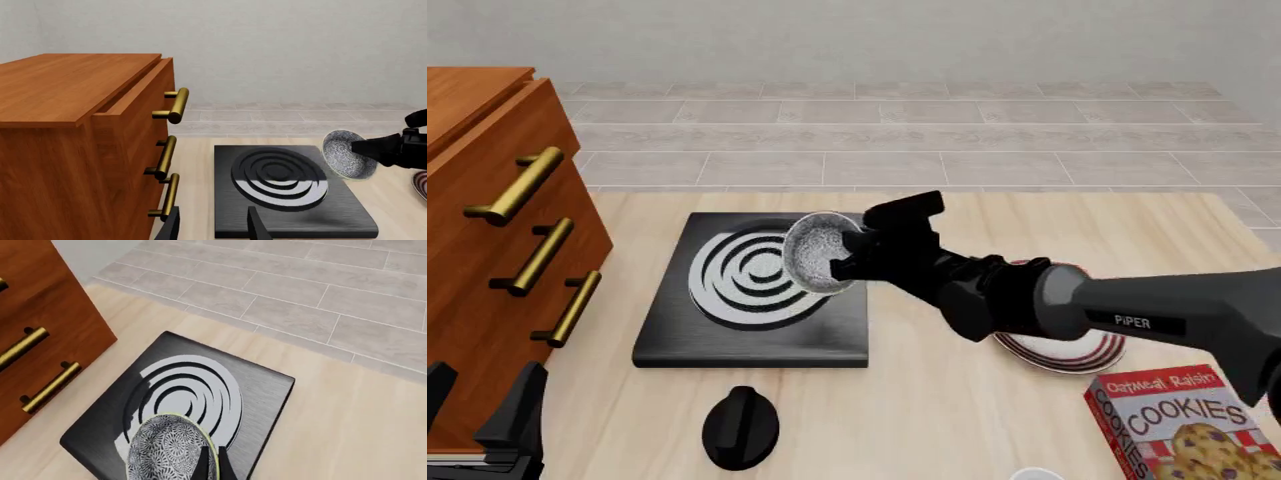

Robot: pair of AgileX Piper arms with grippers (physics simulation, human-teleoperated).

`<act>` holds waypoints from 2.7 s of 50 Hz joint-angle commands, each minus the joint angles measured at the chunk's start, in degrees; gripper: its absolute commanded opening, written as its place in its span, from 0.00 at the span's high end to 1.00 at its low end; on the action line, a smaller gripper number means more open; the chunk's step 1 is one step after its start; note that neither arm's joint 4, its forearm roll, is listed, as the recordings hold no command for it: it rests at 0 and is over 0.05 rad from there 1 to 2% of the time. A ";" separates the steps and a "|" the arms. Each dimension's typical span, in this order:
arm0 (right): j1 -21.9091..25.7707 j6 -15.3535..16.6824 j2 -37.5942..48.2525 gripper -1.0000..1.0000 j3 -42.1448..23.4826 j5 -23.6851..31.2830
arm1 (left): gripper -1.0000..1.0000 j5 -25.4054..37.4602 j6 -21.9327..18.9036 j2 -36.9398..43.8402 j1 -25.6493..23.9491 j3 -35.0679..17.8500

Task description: Pick the akita bowl on the stove and place it on the plate.

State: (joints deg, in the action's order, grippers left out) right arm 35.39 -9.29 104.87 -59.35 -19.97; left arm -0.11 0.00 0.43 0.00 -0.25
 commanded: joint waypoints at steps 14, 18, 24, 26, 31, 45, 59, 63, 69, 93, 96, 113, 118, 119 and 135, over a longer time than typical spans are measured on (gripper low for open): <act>-9.01 -0.78 -7.99 1.00 7.68 -1.26 | 0.00 0.00 0.00 0.00 0.00 0.00; -10.82 -0.16 -8.94 1.00 9.18 -1.36 | 0.00 0.00 0.00 0.00 0.00 0.00; -13.91 -0.24 -9.99 1.00 10.44 -1.16 | 0.00 0.00 0.00 0.00 0.00 0.00; -14.56 0.22 -10.01 1.00 11.12 -1.55 | 0.00 0.00 0.00 0.00 0.00 0.00; -16.74 -0.47 -10.77 1.00 13.83 -2.32 | 0.00 0.00 0.00 0.00 0.00 0.00; -25.20 -0.17 -15.49 1.00 21.51 -4.72 | 0.00 0.00 0.00 0.00 0.00 0.00; -30.66 -0.35 -19.66 1.00 29.26 -8.28 | 0.00 0.00 0.00 0.00 0.00 0.00; -32.27 0.06 -19.86 1.00 30.43 -9.15 | 0.00 0.00 0.00 0.00 0.00 0.00; -34.16 -0.22 -20.17 1.00 31.67 -9.89 | 0.00 0.00 0.00 0.00 0.00 0.00; -36.58 2.70 -11.66 1.00 33.04 -15.28 | 0.00 0.00 0.00 0.00 0.00 0.00; -36.83 3.99 -11.10 1.00 32.22 -14.57 | 0.00 0.00 0.00 0.00 0.00 0.00; -37.76 5.40 -8.10 1.00 30.76 -13.98 | 0.00 0.00 0.00 0.00 0.00 0.00; -37.87 5.64 -7.28 1.00 30.20 -13.54 | 0.00 0.00 0.00 0.00 0.00 0.00; -37.88 5.64 -7.28 1.00 30.19 -13.53 | 0.00 0.00 0.00 0.00 0.00 0.00; -38.57 7.27 -5.31 1.00 30.43 -14.40 | 0.00 0.00 0.00 0.00 0.00 0.00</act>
State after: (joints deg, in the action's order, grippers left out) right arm -2.84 -2.53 98.62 -28.65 -34.06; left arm -0.11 0.00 0.43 0.00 -0.25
